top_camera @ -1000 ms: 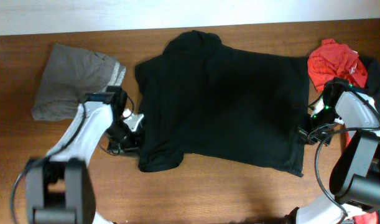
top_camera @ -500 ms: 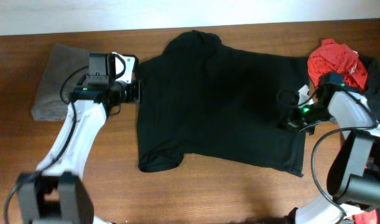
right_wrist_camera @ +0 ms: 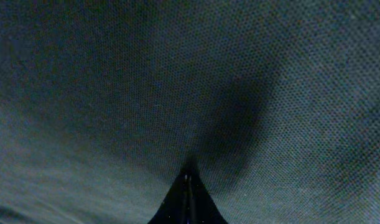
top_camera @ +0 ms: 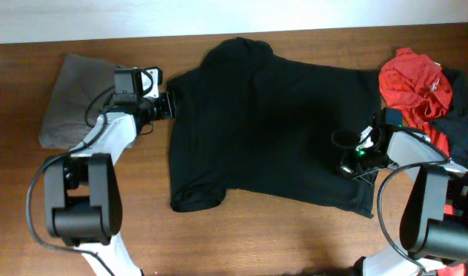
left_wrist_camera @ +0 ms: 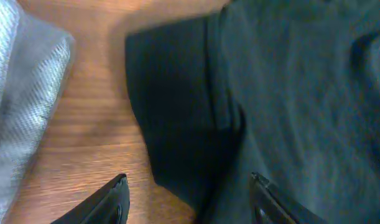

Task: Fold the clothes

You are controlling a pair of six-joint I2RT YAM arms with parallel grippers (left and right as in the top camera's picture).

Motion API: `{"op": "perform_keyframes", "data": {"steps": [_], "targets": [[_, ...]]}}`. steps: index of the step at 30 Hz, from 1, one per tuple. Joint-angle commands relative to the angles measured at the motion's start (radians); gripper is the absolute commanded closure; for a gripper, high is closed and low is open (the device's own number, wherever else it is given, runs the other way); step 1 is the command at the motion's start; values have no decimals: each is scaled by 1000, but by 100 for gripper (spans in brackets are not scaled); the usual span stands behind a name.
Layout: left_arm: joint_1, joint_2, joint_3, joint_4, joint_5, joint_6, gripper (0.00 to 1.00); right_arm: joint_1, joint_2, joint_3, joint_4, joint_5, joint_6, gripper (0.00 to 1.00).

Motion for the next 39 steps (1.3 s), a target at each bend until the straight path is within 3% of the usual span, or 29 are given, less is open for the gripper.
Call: {"op": "perform_keyframes", "data": {"steps": [1,5,7,10,16,18,27,39], "targets": [[1,70,3,17,40,-61,44,2,26,-52,-13,161,39,96],[0,116,3,43,82,-64,47,2,26,-52,-10,172,39,96],[0,129,3,43,78,-64,55,2,26,-52,-8,173,39,96],[0,143,3,51,34,-64,59,2,26,-52,-8,173,38,96],[0,146,6,107,26,-65,92,2,26,-52,-8,173,38,96],[6,146,19,99,26,-65,99,2,26,-52,-9,173,38,96],[100,113,181,-89,21,-60,100,2,26,-52,-23,193,38,96],[139,97,233,-165,56,-30,96,2,26,-52,-32,196,38,96]]}}
